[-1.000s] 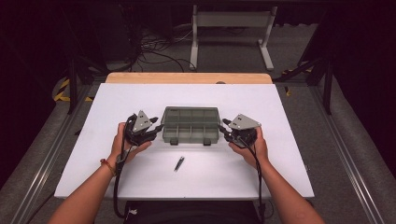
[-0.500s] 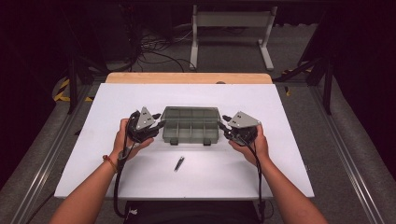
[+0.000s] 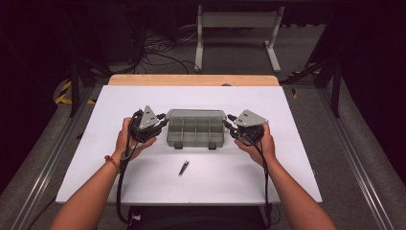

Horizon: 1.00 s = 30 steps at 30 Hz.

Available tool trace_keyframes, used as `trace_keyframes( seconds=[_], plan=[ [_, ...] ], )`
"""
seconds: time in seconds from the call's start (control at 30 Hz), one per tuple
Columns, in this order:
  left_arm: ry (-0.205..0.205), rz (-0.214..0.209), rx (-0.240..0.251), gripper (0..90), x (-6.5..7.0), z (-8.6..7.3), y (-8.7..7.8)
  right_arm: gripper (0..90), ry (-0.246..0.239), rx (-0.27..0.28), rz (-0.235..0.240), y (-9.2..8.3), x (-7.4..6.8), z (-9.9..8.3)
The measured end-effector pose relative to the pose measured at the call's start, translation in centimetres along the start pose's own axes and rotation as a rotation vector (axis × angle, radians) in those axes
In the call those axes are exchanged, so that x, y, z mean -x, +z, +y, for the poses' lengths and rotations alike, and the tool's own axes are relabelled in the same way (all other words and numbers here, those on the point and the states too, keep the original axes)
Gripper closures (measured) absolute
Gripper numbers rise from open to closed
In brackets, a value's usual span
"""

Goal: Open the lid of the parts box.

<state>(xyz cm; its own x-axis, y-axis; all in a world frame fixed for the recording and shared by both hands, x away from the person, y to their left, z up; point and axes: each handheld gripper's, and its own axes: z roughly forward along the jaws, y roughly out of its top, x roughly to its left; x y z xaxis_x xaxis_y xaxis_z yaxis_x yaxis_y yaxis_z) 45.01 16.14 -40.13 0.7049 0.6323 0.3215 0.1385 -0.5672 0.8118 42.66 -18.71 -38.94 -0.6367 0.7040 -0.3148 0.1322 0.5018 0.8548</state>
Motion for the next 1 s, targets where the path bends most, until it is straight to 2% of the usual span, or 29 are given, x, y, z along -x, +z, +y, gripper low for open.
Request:
trace_keyframes(
  seconds=[0.4, 0.63, 0.7, 0.73, 0.77, 0.87, 1.0],
  plan=[
    [0.004, 0.012, 0.006, 72.4, -1.4, 1.3, 0.2, 71.9, 0.034, 0.007, 0.018, 0.6, 1.4, 1.2],
    [-0.025, 0.025, 0.016, 71.9, -2.4, 1.7, 0.7, 72.3, 0.071, 0.022, 0.026, 1.1, 2.3, 2.1],
    [-0.021, 0.032, 0.023, 70.0, -2.6, 1.6, 0.9, 72.1, 0.078, 0.015, 0.031, 1.4, 2.5, 2.3],
    [-0.039, 0.028, 0.034, 68.3, -2.8, 1.4, 1.0, 72.5, 0.081, 0.01, 0.042, 1.5, 2.6, 2.4],
    [-0.071, 0.006, 0.048, 68.3, -3.0, 1.2, 1.2, 72.8, 0.079, 0.008, 0.044, 1.7, 2.8, 2.4],
    [-0.075, 0.011, 0.048, 68.3, -3.3, 1.1, 1.8, 73.0, 0.092, 0.019, 0.049, 2.0, 3.2, 2.4],
    [-0.103, 0.006, 0.046, 67.7, -3.4, 1.0, 2.7, 74.4, 0.08, 0.022, 0.031, 2.7, 3.4, 2.4]
  ],
)
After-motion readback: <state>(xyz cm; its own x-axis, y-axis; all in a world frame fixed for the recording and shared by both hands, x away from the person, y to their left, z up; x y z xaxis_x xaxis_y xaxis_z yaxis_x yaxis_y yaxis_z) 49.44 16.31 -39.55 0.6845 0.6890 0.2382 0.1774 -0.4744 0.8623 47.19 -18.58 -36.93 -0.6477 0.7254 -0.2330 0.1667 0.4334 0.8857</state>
